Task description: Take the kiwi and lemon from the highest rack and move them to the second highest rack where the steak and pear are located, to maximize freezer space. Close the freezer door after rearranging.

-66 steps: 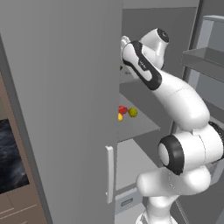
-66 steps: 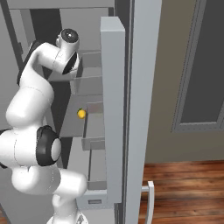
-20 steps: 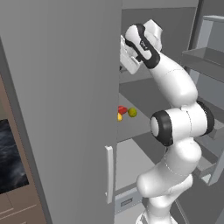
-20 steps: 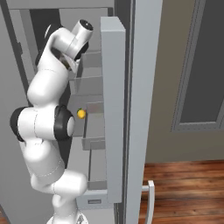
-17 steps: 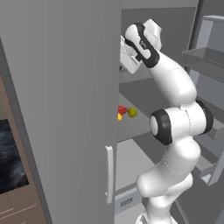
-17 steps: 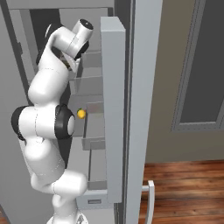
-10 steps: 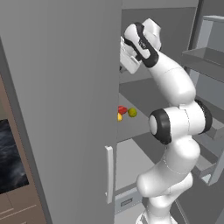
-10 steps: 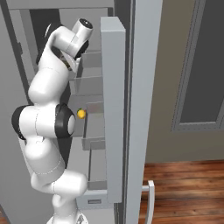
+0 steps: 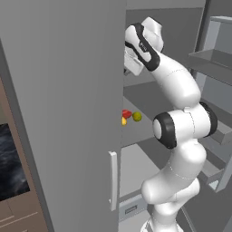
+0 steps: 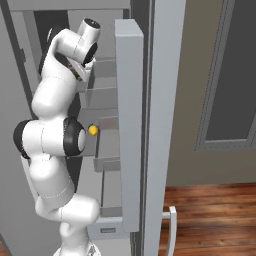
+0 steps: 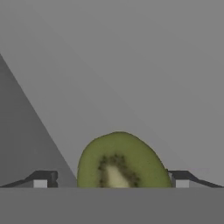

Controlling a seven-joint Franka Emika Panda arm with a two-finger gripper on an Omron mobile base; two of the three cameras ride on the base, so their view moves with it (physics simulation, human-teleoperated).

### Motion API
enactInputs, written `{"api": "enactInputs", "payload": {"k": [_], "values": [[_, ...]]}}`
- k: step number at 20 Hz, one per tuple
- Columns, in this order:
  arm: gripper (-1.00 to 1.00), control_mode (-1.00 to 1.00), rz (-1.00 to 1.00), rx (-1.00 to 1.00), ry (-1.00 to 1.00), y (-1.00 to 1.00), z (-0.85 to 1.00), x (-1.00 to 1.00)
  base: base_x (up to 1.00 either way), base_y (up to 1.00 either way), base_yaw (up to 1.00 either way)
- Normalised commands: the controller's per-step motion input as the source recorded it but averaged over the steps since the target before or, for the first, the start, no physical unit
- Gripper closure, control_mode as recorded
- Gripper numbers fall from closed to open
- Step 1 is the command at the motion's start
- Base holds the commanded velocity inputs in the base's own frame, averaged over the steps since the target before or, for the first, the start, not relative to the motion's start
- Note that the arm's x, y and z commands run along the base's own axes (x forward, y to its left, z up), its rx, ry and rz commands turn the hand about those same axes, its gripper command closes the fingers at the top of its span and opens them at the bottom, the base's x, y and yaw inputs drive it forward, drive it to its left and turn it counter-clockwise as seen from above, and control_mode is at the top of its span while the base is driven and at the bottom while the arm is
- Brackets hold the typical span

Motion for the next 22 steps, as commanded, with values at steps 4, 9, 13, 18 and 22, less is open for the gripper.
{"api": "enactInputs", "payload": {"k": [4,9,13,18,22], "values": [[-1.0,-1.0,0.0,-0.12,0.05,0.29,-0.54,0.0,0.0,0.0,0.0],[-1.0,-1.0,0.0,-0.07,0.07,0.27,-0.54,0.0,0.0,0.0,0.0],[1.0,-1.0,0.0,-0.04,0.06,0.25,-0.48,0.0,0.0,0.0,0.0],[1.0,-1.0,0.0,0.0,-0.03,0.04,-0.19,0.0,0.0,0.0,0.0],[1.0,-1.0,0.0,0.0,-0.27,-0.11,-0.06,0.0,0.0,0.0,0.0]]}}
